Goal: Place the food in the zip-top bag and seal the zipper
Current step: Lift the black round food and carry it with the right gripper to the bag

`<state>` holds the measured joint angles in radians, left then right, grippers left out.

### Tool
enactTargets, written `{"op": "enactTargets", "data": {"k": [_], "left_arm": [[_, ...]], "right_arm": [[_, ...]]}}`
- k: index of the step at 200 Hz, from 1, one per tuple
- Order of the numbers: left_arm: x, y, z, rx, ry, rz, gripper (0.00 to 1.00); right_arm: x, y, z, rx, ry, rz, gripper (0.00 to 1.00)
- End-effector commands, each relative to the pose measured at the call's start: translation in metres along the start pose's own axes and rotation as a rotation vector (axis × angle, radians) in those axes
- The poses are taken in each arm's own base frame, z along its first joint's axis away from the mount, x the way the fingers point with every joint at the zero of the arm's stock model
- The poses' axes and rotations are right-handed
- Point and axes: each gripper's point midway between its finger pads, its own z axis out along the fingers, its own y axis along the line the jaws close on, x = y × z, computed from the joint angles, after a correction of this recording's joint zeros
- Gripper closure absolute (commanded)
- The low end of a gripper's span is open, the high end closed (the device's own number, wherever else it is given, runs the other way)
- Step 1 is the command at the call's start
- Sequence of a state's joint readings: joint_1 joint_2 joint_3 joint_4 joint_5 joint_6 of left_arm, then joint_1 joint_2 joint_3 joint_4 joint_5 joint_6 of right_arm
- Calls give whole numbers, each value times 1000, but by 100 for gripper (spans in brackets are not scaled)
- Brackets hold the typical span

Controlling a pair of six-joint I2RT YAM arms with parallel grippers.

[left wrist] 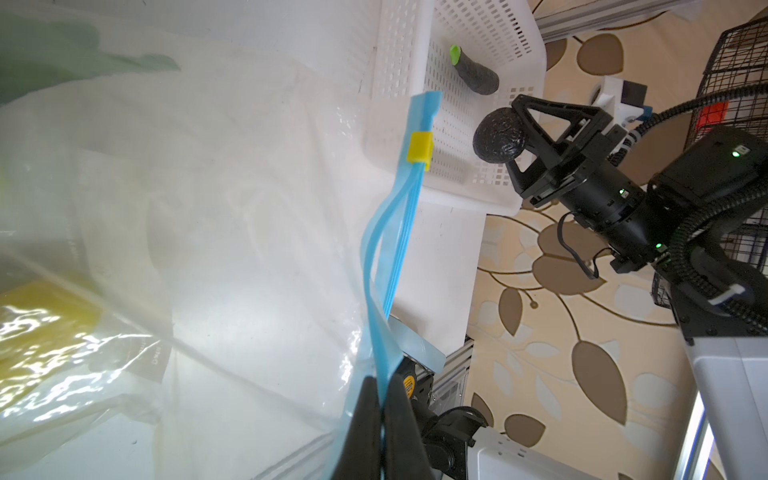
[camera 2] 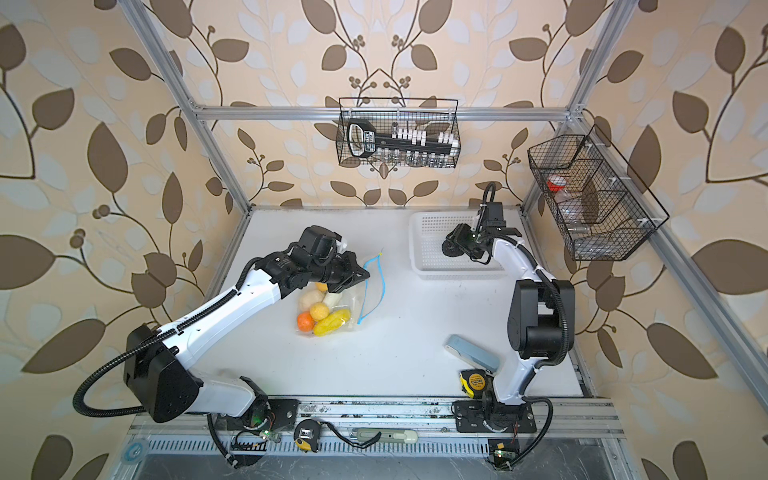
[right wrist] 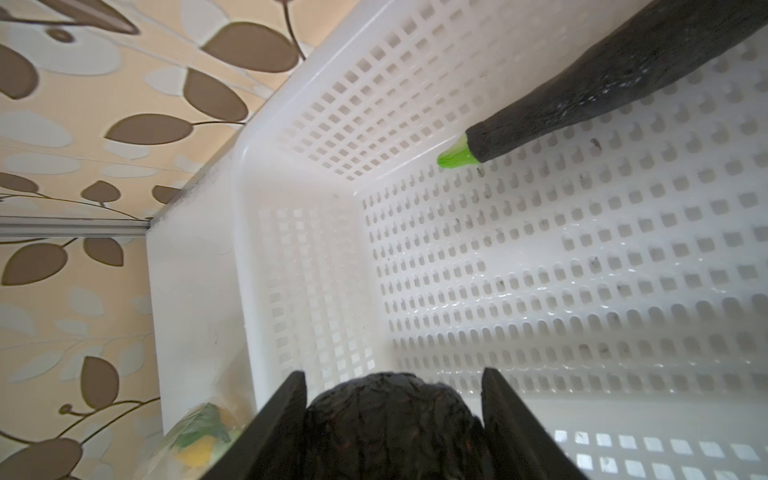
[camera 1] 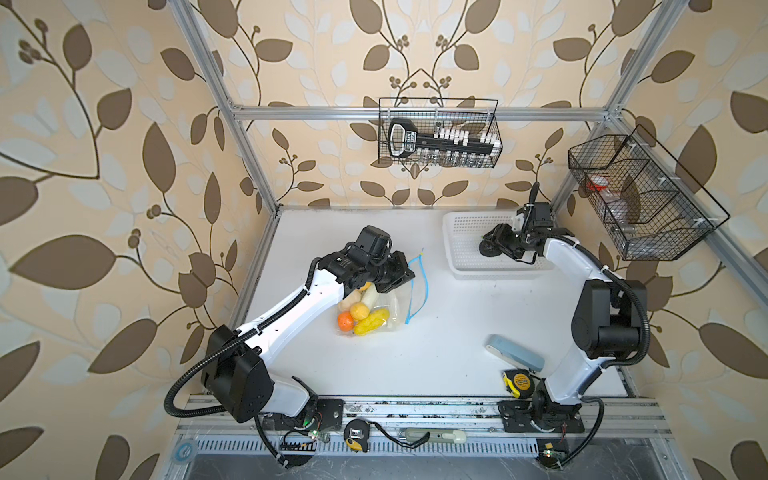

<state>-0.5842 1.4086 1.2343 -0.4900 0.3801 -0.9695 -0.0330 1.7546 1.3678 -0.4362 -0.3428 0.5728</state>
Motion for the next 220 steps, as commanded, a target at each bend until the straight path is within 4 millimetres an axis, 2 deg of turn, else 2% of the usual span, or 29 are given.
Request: {"op": "enactTargets", "data": {"k": [1,60,73,78,91,145,172,192,220], "left_arm": [[-6,-17,-7,19,-33,27,98],[-11,-20,-6,12,-42,29,98],[-11,-20,-6,10,-45,28,98],[-12,-21,-7,12,-46,27,98],[-12,-22,-7,14,-48,30,98],[-14,-25,-11,10,-60,30,98],[-14,-24,-12,1,-61,29,98],[-15,-25,-15,1,-67,33,98],[-14,-25,-19,-3,-74,36,98]], "right_arm": [[6,18,-11,-62,-8,-6,42],[33,54,-34,-160,-5,-66,42],[35,69,-44,-199,-17,-79,42],[44,67,-42,-196,0,-74,43],[51,80,-50,-222,-1,-89,43],[104,149,-73,-370,13,-170,43],[132,176,-80,-426,15,-218,43],[148,184,-84,-450,26,-229,44],[162,181,-89,-460,57,-231,44]]}}
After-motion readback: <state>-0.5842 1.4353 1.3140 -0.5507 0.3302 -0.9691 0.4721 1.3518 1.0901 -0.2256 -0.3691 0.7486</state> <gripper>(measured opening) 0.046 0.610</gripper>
